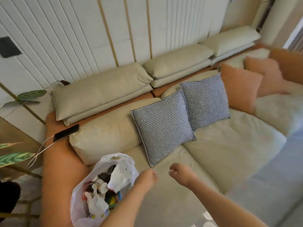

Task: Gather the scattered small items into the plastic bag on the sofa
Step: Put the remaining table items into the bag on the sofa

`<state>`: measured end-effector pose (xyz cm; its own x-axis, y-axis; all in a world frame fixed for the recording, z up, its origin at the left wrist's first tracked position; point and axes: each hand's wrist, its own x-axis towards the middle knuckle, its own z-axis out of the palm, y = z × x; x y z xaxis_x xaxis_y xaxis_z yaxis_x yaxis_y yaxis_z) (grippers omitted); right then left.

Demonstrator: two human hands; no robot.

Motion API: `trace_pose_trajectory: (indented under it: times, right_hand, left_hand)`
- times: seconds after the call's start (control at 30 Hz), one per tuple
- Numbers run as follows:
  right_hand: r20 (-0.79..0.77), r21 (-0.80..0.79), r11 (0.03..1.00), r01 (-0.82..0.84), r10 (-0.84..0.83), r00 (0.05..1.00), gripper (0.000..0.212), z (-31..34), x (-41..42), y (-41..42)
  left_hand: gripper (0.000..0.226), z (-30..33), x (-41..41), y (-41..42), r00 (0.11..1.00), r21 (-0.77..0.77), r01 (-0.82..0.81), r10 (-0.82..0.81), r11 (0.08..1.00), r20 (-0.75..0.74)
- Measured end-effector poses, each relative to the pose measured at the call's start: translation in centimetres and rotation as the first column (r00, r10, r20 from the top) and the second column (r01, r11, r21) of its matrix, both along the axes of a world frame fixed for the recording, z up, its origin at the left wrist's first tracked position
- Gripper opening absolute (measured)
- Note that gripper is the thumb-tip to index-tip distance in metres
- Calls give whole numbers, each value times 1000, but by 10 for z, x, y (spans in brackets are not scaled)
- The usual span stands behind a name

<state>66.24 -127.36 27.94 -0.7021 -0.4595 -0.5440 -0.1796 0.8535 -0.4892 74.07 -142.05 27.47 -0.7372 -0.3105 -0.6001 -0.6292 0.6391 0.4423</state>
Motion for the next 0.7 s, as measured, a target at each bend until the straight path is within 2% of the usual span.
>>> trace_pose_trajectory:
  times: [0.17, 0.33, 0.7]
  right_hand:
    - [-99, 4, 986, 168, -167, 981, 41, 11, -20, 98]
    - [-123, 20, 945, 325, -321, 939, 40, 15, -39, 213]
    - [-120, 17, 752, 659, -653, 748, 39, 3, -31, 428]
  left_hand:
    - [29, 11, -60, 85, 976, -31, 213, -214, 976, -25]
    - [32, 17, -111, 191, 926, -25, 375, -376, 927, -29]
    - [30, 4, -161, 407, 768, 1, 639, -638, 769, -56]
